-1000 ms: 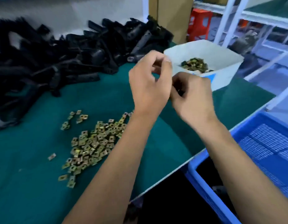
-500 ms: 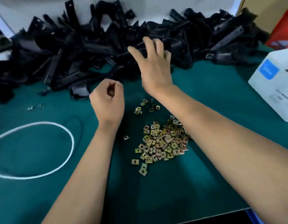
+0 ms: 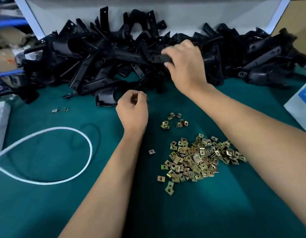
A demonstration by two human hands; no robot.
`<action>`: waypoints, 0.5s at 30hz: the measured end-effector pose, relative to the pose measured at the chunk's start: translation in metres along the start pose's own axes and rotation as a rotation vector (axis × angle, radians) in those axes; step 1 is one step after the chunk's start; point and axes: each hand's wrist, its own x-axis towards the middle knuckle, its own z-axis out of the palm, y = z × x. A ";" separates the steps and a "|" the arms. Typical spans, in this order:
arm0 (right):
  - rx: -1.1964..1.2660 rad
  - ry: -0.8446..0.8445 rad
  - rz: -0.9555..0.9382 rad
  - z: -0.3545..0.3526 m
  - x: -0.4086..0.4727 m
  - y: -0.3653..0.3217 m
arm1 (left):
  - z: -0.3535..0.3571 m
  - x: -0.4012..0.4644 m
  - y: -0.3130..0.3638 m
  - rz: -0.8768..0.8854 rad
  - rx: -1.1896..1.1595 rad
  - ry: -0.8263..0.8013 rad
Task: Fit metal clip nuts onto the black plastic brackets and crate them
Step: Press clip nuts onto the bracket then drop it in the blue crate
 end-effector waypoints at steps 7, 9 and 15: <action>0.800 0.309 0.407 -0.045 -0.003 -0.037 | -0.008 -0.008 0.014 0.209 -0.097 0.135; 1.029 0.222 0.522 -0.049 -0.018 -0.048 | -0.015 -0.007 0.020 0.398 0.034 0.100; 1.330 0.043 0.703 -0.047 -0.073 -0.063 | -0.055 0.008 0.032 0.156 0.141 -0.717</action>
